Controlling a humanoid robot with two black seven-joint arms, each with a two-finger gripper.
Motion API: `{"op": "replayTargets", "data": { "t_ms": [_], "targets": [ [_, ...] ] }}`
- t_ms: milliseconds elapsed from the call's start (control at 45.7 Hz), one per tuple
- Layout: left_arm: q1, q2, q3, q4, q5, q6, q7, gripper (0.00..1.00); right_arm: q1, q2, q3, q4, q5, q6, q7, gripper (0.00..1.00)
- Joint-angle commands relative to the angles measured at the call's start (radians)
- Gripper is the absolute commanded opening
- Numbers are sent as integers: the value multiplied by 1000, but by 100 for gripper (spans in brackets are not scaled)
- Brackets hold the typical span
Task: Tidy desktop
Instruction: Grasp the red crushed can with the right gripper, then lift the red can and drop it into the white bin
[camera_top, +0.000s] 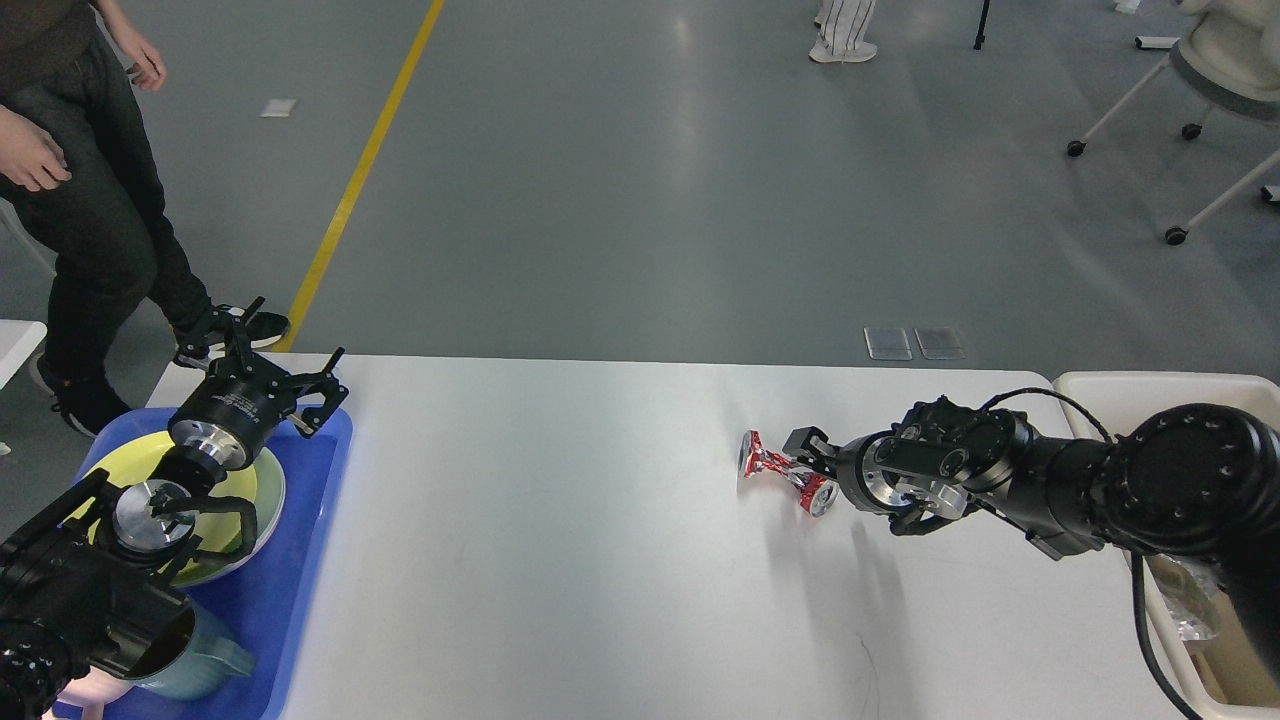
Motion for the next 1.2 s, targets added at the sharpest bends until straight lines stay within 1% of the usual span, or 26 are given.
{"op": "replayTargets", "data": {
  "t_ms": [0, 44, 153, 394, 591, 701, 788, 942, 1117, 1182],
  "targets": [
    [0, 0, 0, 0, 0, 0, 0, 96, -4, 1, 0, 3, 0, 0, 0, 86],
    [0, 0, 0, 0, 0, 0, 0, 96, -4, 1, 0, 4, 0, 2, 0, 85],
    [0, 0, 0, 0, 0, 0, 0, 96, -4, 1, 0, 4, -2, 5, 0, 77],
    [0, 0, 0, 0, 0, 0, 0, 96, -5, 1, -6, 4, -9, 12, -2, 44],
    [0, 0, 0, 0, 0, 0, 0, 96, -10, 6, -6, 4, -9, 14, -9, 23],
    [0, 0, 0, 0, 0, 0, 0, 96, -8, 6, -6, 7, -9, 19, -25, 10],
    [0, 0, 0, 0, 0, 0, 0, 96, 1, 3, -6, 18, -9, 42, -29, 0],
    [0, 0, 0, 0, 0, 0, 0, 96, 64, -33, -6, 79, -9, 68, -29, 0],
    [0, 0, 0, 0, 0, 0, 0, 96, 269, -198, 0, 260, -9, 92, -28, 0],
    [0, 0, 0, 0, 0, 0, 0, 96, 358, -267, 5, 317, -9, 120, -28, 0]
  ]
}}
